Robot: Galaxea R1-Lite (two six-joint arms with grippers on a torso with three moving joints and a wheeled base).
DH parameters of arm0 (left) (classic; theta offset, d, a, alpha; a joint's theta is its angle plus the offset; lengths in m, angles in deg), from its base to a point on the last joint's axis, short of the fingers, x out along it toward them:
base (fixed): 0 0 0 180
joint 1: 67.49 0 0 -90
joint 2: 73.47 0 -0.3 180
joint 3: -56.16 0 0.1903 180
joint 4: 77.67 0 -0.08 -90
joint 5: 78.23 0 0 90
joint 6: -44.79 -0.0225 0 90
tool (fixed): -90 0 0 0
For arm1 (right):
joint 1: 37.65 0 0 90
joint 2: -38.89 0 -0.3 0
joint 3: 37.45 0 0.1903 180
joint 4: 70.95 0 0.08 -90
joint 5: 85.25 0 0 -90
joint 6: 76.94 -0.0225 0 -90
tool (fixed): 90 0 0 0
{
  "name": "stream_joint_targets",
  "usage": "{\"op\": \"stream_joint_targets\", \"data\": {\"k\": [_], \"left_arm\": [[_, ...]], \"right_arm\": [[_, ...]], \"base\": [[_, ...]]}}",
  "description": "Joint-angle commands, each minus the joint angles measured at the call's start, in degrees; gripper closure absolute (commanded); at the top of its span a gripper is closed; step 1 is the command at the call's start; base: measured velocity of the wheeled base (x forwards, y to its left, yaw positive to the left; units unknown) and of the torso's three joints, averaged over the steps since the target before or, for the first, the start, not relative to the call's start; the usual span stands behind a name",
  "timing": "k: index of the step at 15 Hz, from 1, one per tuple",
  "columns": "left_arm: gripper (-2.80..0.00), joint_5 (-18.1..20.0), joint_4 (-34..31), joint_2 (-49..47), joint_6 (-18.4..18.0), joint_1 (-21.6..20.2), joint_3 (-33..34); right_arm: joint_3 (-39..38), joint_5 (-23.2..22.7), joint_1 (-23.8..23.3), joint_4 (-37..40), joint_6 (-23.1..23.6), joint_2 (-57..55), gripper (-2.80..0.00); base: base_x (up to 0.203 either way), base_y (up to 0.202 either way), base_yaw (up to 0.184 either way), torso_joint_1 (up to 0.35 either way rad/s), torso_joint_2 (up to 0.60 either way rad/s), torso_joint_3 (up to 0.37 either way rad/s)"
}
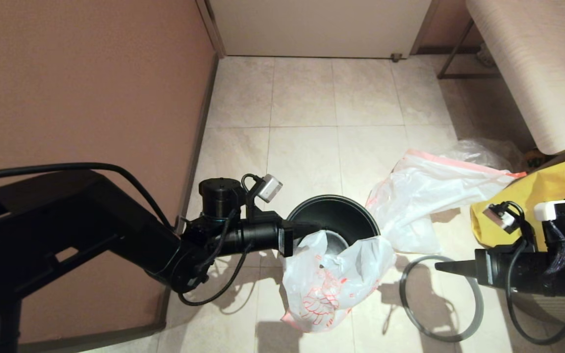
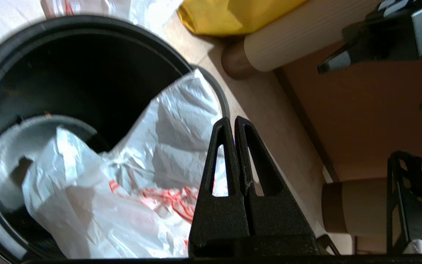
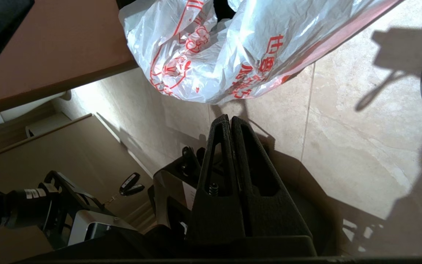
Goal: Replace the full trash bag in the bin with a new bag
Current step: Put the new garbage bag on the trash can
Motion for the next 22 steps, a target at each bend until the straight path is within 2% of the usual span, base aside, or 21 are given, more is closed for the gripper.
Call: {"op": "stream_joint_targets", "data": {"k": [1,2,4,6,8,9,11,12,13,16,18,20,22], "left_arm": [[0.0,0.02,-1.48,0.51,-0.13,0.34,1.46],[0.0,-0.34,-3.36,0.49,-0.86,0.09,3.7],[0.0,-3.3,-11.24,0.58,-4.66,-1.48,5.16],[0.0,-8.27,-18.97,0.63,-12.99,-3.85,6.31],[0.0,-9.36,-20.59,-0.1,-17.18,-6.06,8.84],[-2.8,-9.4,-20.57,-2.02,-19.33,-6.42,8.62],[-2.8,-8.3,-20.44,-6.87,-27.29,-8.14,7.58],[-2.8,-6.45,-19.93,-9.84,-30.72,-8.99,5.81],[-2.8,-5.13,-19.3,-12.55,-32.06,-9.46,3.16],[-2.8,-1.84,-18.02,-17.97,-33.45,-9.7,-3.29],[-2.8,-0.61,-17.8,-19.78,-33.38,-8.56,-6.55],[-2.8,4.37,-17.73,-19.88,-33.35,-7.73,-7.29],[-2.8,7.39,-17.73,-19.79,-33.44,-6.68,-7.16]], "right_arm": [[-0.26,-0.09,-0.25,-0.16,-0.05,0.99,0.0],[-0.33,0.15,-0.55,-0.16,-0.03,1.98,0.0],[0.09,0.29,-1.65,-0.16,0.06,1.78,0.0],[-0.44,0.28,-1.73,-0.16,0.06,1.69,0.0],[-0.48,0.19,-1.73,-0.22,0.06,0.74,0.0],[-0.39,0.15,-1.73,-0.24,0.07,0.05,0.0],[-0.26,0.02,-1.73,-0.24,0.06,-0.44,0.0],[-0.2,0.02,-1.73,-0.24,0.06,-0.33,0.0],[-0.08,-0.07,-1.73,-0.33,0.06,-0.33,0.0],[0.05,-0.48,-2.72,-0.76,1.31,-0.93,0.0],[-0.21,-0.81,-3.03,-3.9,1.5,-2.08,0.0],[-0.26,-0.86,-3.05,-5.17,1.39,-2.97,0.0],[-0.09,-1.28,-3.05,-5.42,1.61,-3.72,0.0]], "base": [[0.0,0.0,0.0,0.0,0.0,0.0],[0.0,0.0,0.0,0.0,0.0,0.0],[0.0,0.0,0.0,0.0,0.0,0.0],[0.0,0.0,0.0,0.0,0.0,0.0],[0.0,0.0,0.0,0.0,0.0,0.0],[0.0,0.0,0.0,0.0,0.0,0.0],[0.0,0.0,0.0,0.0,0.0,0.0],[0.0,0.0,0.0,0.0,0.0,0.0],[0.0,0.0,0.0,0.0,0.0,0.0],[0.0,0.0,0.0,0.0,0.0,0.0],[0.0,0.0,0.0,0.0,0.0,0.0],[0.0,0.0,0.0,0.0,0.0,0.0],[0.0,0.0,0.0,0.0,0.0,0.0]]}}
